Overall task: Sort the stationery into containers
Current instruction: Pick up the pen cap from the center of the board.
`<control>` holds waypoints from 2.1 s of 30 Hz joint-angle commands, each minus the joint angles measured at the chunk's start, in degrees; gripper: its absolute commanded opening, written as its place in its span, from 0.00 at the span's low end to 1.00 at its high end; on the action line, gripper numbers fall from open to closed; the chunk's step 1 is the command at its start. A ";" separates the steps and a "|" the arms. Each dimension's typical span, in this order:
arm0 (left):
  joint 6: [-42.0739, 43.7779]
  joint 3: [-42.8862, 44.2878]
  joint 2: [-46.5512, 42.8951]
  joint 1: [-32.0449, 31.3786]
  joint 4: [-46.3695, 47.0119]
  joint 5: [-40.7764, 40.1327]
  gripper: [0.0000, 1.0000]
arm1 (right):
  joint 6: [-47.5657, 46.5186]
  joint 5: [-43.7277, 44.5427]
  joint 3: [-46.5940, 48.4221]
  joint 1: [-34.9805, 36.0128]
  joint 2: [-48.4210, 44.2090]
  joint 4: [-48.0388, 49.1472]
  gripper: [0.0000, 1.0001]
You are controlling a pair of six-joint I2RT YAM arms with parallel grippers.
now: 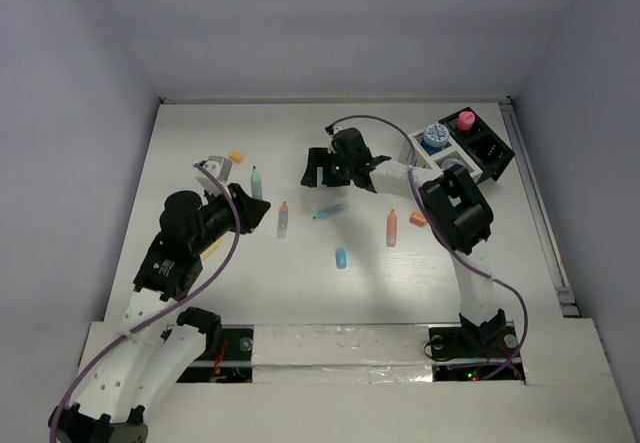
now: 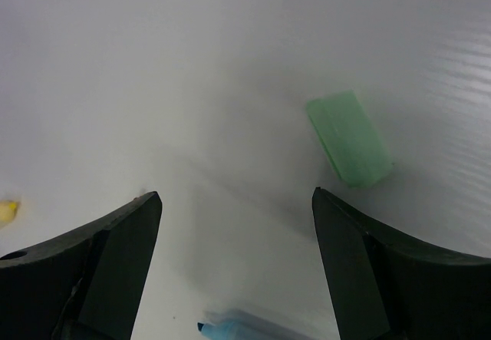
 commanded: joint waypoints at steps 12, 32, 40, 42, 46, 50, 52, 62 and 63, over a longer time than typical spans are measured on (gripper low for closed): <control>0.53 -0.77 -0.70 0.31 2.37 0.44 0.00 | -1.91 8.70 7.58 -0.47 2.71 -4.73 0.85; 0.53 -0.85 -0.70 0.31 2.28 0.09 0.00 | -2.53 11.08 21.46 -3.10 11.58 -12.11 0.80; 0.53 -0.77 -0.70 0.31 2.28 0.09 0.00 | -1.74 9.41 22.44 -3.10 12.47 -12.64 0.67; 0.53 -0.85 -0.61 0.31 2.28 0.00 0.00 | -1.73 8.88 23.57 -3.10 13.16 -13.17 0.66; 0.44 -0.86 -0.78 0.31 2.28 -0.09 0.00 | -1.91 7.39 26.04 -3.10 14.84 -14.31 0.57; 0.44 -0.86 -0.78 0.31 2.28 0.00 0.00 | -2.17 6.69 26.48 -3.10 15.10 -14.67 0.47; 0.44 -0.86 -0.70 0.31 2.28 0.00 0.00 | -2.87 5.63 26.74 -3.10 15.37 -14.49 0.42; 0.44 -0.86 -0.78 0.84 2.37 0.00 0.00 | -5.26 8.09 27.54 -3.10 12.91 -18.53 0.90; 0.44 -0.86 -0.78 0.84 2.28 0.09 0.00 | -4.64 7.83 26.58 -3.10 11.51 -18.10 0.90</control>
